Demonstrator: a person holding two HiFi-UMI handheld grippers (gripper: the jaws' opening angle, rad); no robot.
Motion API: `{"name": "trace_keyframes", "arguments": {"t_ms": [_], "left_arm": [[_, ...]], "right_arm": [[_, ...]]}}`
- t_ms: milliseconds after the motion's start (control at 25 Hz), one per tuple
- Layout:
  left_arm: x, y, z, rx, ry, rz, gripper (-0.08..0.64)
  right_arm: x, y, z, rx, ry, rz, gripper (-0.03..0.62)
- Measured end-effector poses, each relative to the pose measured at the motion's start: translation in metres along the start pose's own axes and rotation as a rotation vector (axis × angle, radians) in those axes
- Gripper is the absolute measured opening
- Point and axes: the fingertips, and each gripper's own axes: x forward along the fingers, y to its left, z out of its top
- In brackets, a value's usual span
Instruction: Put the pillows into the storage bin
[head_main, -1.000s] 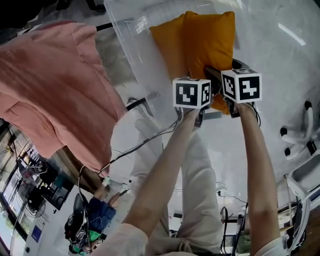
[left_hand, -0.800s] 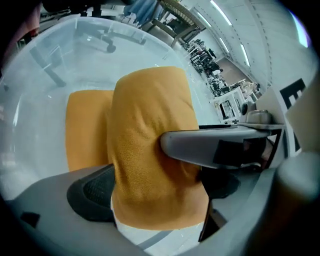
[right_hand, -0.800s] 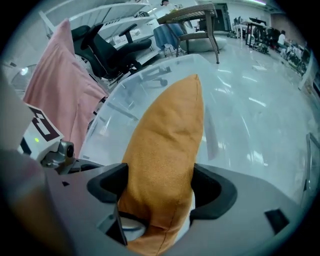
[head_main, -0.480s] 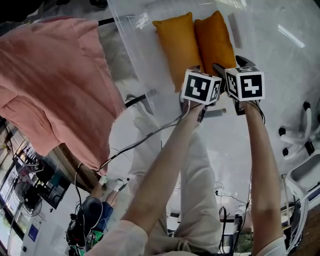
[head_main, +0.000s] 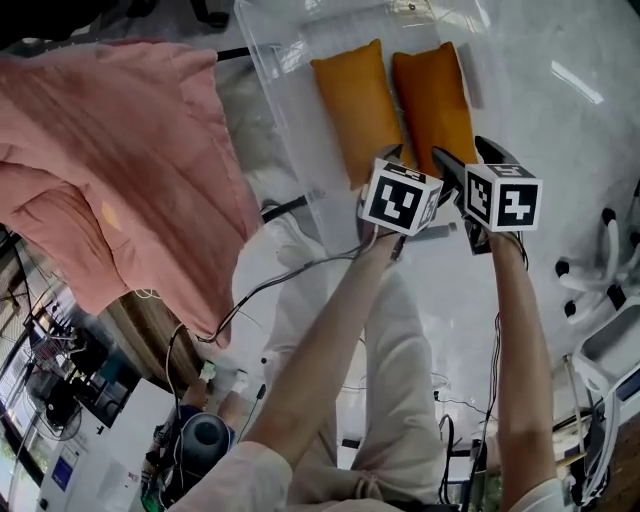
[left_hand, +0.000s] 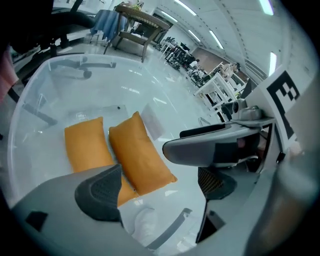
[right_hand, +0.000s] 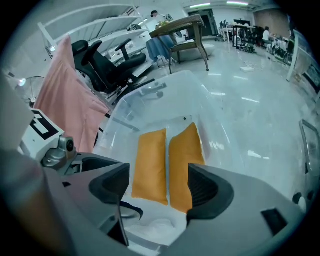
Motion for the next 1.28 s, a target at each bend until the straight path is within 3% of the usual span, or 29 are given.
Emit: {"name": "trace_keyframes", "arguments": {"t_ms": [120,320,440,960,1280], "left_arm": [[-0.022,-0.003,0.007,0.025,-0.035,-0.001,0.482],[-0.072,-0.022,0.021,0.176,-0.078,-0.010,0.483],[-0.109,-0.031,0.032,0.222,-0.130,-0.014,0.483],[-0.254,-0.042,0.047,0.320,-0.265,-0.072,0.488],[-0.354,-0.037,0.063,0.304,-0.429,-0.099,0.469]], "right_arm": [[-0.014,0.019,0.012,-0.002,-0.046,0.024,0.377],[-0.047,0.069,0.038,-0.077,-0.123,0.085,0.374],[-0.070,0.100,0.057,-0.051,-0.182,0.129,0.374],[-0.143,0.206,0.110,-0.049,-0.327,0.232,0.368],[-0.174,0.309,0.147,-0.009,-0.419,0.418,0.368]]}}
